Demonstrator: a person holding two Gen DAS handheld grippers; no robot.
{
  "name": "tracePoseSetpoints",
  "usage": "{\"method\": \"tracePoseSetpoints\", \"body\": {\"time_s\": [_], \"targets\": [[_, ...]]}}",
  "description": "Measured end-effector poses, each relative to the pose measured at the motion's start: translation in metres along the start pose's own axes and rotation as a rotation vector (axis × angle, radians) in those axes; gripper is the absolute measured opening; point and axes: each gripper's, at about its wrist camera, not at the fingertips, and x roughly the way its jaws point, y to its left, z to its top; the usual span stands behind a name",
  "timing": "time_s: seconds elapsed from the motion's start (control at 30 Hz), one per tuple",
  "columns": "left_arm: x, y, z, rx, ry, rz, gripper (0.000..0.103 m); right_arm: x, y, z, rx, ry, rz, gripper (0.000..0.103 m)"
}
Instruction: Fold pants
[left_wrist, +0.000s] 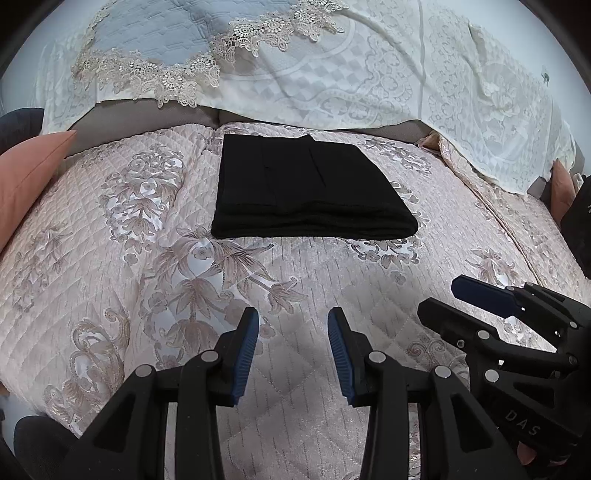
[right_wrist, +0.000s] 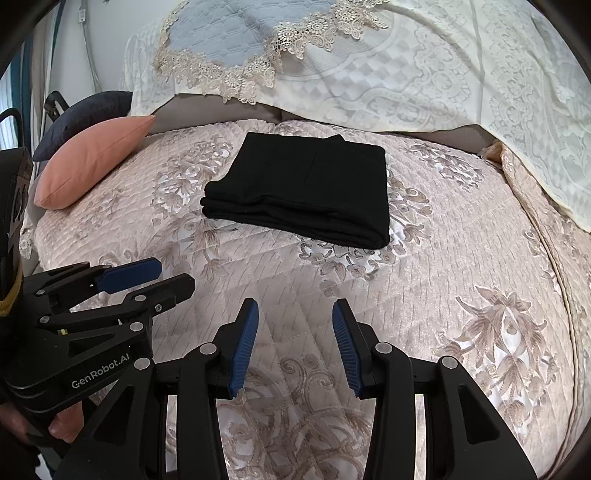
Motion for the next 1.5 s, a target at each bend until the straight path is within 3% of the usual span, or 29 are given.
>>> {"method": "tracePoseSetpoints", "body": {"time_s": [1.5], "targets": [[-0.0010,0.0005,0.0006,-0.002,-0.003,0.020,0.041,-0.0026,0.0057,0.0014,-0.012,-0.007,0.013,0.042]]}}
